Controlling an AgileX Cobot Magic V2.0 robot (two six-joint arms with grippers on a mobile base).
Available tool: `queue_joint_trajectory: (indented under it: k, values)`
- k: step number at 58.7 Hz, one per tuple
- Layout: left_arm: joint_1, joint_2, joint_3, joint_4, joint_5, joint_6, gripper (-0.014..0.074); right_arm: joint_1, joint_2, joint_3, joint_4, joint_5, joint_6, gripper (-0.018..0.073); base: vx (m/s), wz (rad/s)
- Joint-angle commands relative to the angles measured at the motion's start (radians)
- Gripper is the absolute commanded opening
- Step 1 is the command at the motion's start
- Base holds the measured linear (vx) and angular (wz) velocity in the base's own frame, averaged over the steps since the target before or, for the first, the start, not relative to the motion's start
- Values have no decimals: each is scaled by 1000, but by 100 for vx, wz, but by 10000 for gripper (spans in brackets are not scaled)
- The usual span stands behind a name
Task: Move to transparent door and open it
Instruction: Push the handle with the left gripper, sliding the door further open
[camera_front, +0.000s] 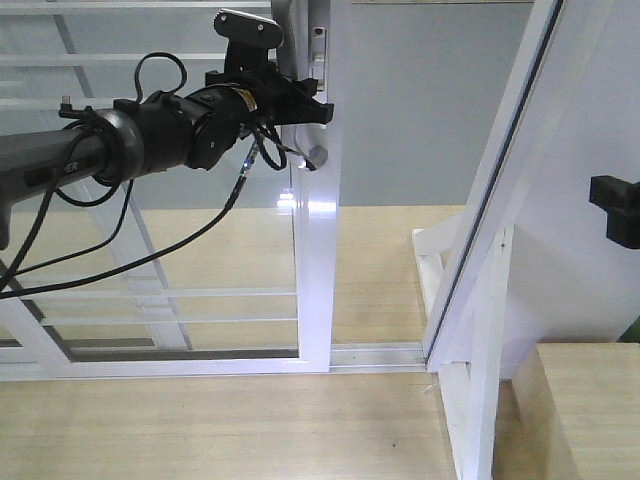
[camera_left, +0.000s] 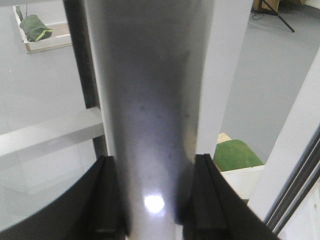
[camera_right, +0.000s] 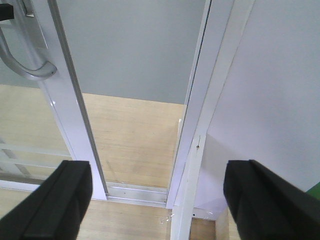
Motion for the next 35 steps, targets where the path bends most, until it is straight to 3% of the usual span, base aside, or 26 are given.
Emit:
queue_joint_trajectory:
  k: [1, 13, 35]
  values:
    - [58, -66, -38, -52, -54, 33, -7, -5, -6, -28, -6, -71, -9, 592, 0, 0]
    - [68, -113, -38, -52, 19, 109, -5, -5, -6, -28, -6, -71, -9, 592, 0, 0]
    - [153, -206, -37, -52, 192, 109, -3, -5, -6, -28, -8, -33, -10, 592, 0, 0]
